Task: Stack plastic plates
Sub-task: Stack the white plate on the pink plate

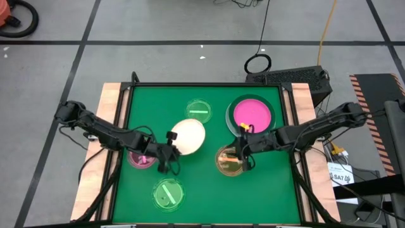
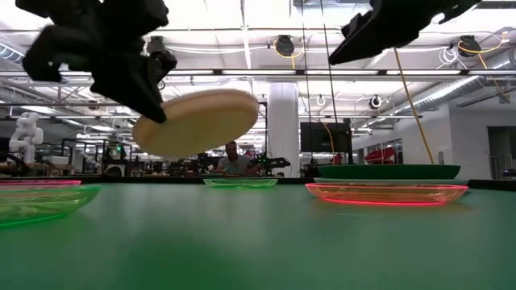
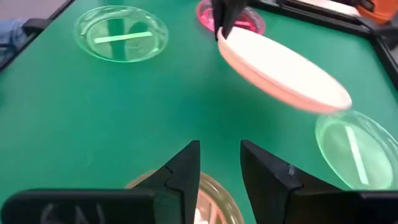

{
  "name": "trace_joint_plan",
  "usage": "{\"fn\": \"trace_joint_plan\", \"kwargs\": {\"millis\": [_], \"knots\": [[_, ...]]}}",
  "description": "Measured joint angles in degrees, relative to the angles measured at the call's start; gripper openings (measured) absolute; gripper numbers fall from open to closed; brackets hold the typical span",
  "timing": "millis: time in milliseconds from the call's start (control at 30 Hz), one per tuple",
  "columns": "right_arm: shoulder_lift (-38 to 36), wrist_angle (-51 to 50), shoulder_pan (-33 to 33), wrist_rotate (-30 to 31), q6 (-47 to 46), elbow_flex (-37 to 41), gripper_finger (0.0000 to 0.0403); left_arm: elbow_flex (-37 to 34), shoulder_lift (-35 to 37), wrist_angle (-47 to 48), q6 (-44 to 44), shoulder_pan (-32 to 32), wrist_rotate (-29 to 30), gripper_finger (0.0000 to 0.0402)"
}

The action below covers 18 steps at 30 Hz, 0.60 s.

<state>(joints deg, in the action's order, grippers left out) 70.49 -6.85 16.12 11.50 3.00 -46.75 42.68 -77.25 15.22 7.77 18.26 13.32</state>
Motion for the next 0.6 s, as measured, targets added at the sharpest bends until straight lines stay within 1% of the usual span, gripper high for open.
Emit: {"fn": "trace_joint_plan", "kwargs": {"millis": [133, 300, 500, 600], "knots": [[4.2, -0.9, 1.6, -0.3, 0.9, -3.5, 0.0110, 0.0, 0.0, -3.6, 0.1, 1.1, -4.5, 0.0012], [10.0, -2.1, 2.0, 0.1, -0.1, -10.0, 0.0110, 0.0, 0.0, -5.4, 0.6, 2.7, -6.5, 0.0012], [15.8, -3.9, 2.4, -7.0, 0.0, -16.0, 0.0110, 0.0, 0.0, -5.7, 0.7, 5.2, -7.2, 0.0012], [17.5, -4.2, 2.8, -7.1, 1.9, -17.7, 0.0110, 0.0, 0.0, -5.9, -0.2, 6.4, -7.3, 0.0012]]}}
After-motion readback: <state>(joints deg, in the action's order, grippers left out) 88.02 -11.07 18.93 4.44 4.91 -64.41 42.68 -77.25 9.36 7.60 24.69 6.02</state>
